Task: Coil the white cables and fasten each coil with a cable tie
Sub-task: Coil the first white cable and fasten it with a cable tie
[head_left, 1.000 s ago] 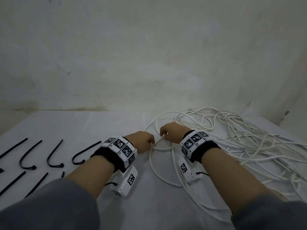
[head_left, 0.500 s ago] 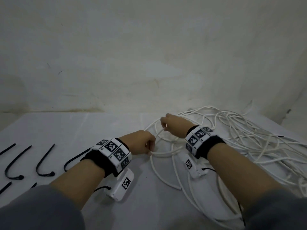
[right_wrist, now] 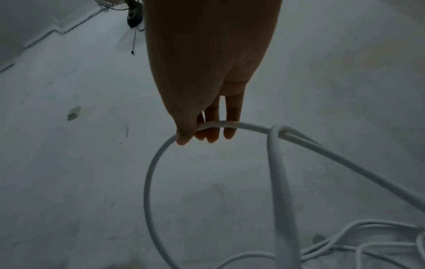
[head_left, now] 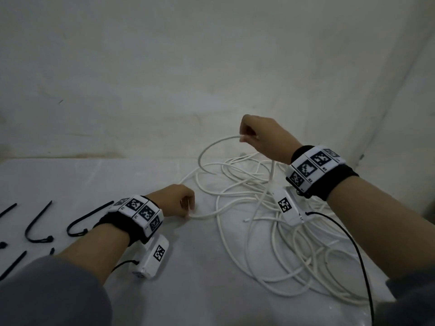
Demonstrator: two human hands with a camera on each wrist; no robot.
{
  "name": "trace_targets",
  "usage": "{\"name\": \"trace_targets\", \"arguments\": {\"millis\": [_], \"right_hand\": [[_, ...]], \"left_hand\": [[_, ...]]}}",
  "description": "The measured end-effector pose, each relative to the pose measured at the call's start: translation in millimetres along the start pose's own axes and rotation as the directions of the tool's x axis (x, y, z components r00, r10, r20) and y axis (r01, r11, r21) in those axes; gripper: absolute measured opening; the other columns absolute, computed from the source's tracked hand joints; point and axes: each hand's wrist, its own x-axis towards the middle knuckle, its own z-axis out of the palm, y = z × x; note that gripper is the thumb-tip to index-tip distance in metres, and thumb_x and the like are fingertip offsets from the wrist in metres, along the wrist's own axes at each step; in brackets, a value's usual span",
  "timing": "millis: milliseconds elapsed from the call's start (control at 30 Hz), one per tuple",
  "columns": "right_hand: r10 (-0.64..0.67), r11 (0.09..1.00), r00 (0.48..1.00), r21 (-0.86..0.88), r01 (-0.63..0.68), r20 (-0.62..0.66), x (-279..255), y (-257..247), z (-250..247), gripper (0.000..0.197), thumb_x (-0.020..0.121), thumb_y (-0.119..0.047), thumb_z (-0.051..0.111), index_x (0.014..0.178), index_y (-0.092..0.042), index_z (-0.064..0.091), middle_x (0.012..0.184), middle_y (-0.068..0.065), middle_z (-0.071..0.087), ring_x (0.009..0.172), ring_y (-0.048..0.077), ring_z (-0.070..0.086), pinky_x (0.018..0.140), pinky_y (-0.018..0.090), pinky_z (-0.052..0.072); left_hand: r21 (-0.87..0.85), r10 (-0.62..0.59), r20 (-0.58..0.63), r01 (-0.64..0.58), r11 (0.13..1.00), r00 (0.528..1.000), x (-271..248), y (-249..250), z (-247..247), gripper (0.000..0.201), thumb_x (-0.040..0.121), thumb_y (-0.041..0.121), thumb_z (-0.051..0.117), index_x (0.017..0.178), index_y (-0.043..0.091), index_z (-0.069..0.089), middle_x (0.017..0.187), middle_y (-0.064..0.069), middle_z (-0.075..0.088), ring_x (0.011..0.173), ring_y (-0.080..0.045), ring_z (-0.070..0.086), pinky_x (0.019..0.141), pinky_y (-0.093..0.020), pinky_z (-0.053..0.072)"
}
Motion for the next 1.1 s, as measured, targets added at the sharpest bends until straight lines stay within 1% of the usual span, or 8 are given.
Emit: {"name": "trace_targets", "arguments": {"millis": [67,167,267,400,533,733,933,1100], "right_hand": [[-0.016,1.0,1.0,0.01,0.016,0.017,-8.7,-2.0,-2.9,0.01,0.09,-0.015,0.061,0.088,-0.01,0.052,0.079,-0.003,0.052,0.072,0.019,0.048,0.067,0.034,0.041],[-0.051,0.999,0.998,0.001,0.051,0.028,-19.1,-7.0,-6.0,0.011,0.09,-0.014,0.062,0.089,-0.008,0.053,0.08,-0.002,0.053,0.073,0.021,0.049,0.067,0.034,0.042],[-0.069,0.997,0.998,0.023,0.069,0.007,-27.0,-11.4,-9.1,0.01,0.09,-0.014,0.061,0.089,-0.008,0.053,0.082,0.0,0.056,0.075,0.022,0.052,0.068,0.034,0.043],[-0.061,0.994,0.994,0.089,0.07,-0.092,-34.8,-15.1,-14.7,0.009,0.091,-0.016,0.059,0.089,-0.009,0.053,0.084,0.004,0.058,0.076,0.022,0.053,0.068,0.03,0.043],[-0.026,0.986,0.979,0.153,0.058,-0.204,-37.3,-15.6,-19.9,0.009,0.092,-0.018,0.059,0.086,-0.015,0.052,0.081,-0.002,0.056,0.074,0.016,0.051,0.065,0.02,0.04],[0.029,0.969,0.953,0.241,0.046,-0.3,-41.0,-17.8,-20.6,0.009,0.091,-0.016,0.058,0.086,-0.018,0.052,0.079,-0.004,0.056,0.069,0.014,0.052,0.065,0.022,0.044],[0.105,0.977,0.987,0.175,-0.125,0.123,-61.6,7.3,-13.2,0.019,0.088,-0.005,0.057,0.081,-0.022,0.061,0.075,-0.008,0.064,0.071,0.006,0.059,0.065,0.013,0.043],[0.214,0.954,0.968,0.188,-0.236,0.13,-75.7,27.1,-10.4,0.014,0.087,-0.008,0.061,0.082,-0.021,0.064,0.081,-0.002,0.07,0.081,0.013,0.065,0.075,0.028,0.048]], "left_hand": [[-0.079,0.013,-0.063,-0.018,0.997,0.998,-1.5,4.7,-5.9,0.03,0.082,-0.001,0.056,0.103,0.019,0.06,0.086,0.005,0.062,0.078,-0.01,0.057,0.067,-0.01,0.043],[-0.401,-0.025,-0.325,-0.114,0.909,0.945,-6.1,17.2,-19.8,0.04,0.081,-0.016,0.039,0.094,0.017,0.058,0.089,-0.002,0.064,0.082,-0.015,0.059,0.079,-0.026,0.045],[-0.624,-0.098,-0.464,-0.247,0.741,0.88,-14.5,36.0,-33.9,0.02,0.09,0.005,0.047,0.1,0.02,0.055,0.101,-0.003,0.063,0.095,-0.018,0.059,0.085,-0.027,0.045],[-0.556,0.042,-0.409,-0.286,0.781,0.911,-29.0,62.8,-42.1,0.018,0.101,0.023,0.039,0.108,0.017,0.054,0.094,0.001,0.068,0.088,-0.006,0.063,0.076,-0.01,0.045],[-0.615,0.044,-0.383,-0.29,0.734,0.923,-40.4,75.8,-39.7,0.033,0.104,0.022,0.027,0.083,0.012,0.051,0.064,-0.004,0.053,0.059,-0.01,0.058,0.068,-0.024,0.048],[-0.745,-0.082,-0.425,-0.297,0.598,0.902,-53.6,78.6,-36.2,0.042,0.103,0.03,0.029,0.065,0.013,0.038,0.047,0.009,0.034,0.043,-0.009,0.033,0.048,-0.02,0.035],[-0.811,-0.175,-0.538,-0.45,0.373,0.825,-66.9,73.5,-60.4,0.041,0.103,0.027,0.031,0.064,0.015,0.032,0.045,0.011,0.026,0.037,-0.003,0.018,0.037,-0.014,0.016],[-0.81,-0.168,-0.543,-0.46,0.365,0.823,-73.0,71.6,-63.8,0.042,0.103,0.03,0.029,0.064,0.016,0.031,0.045,0.012,0.025,0.038,-0.003,0.017,0.037,-0.016,0.016]]}}
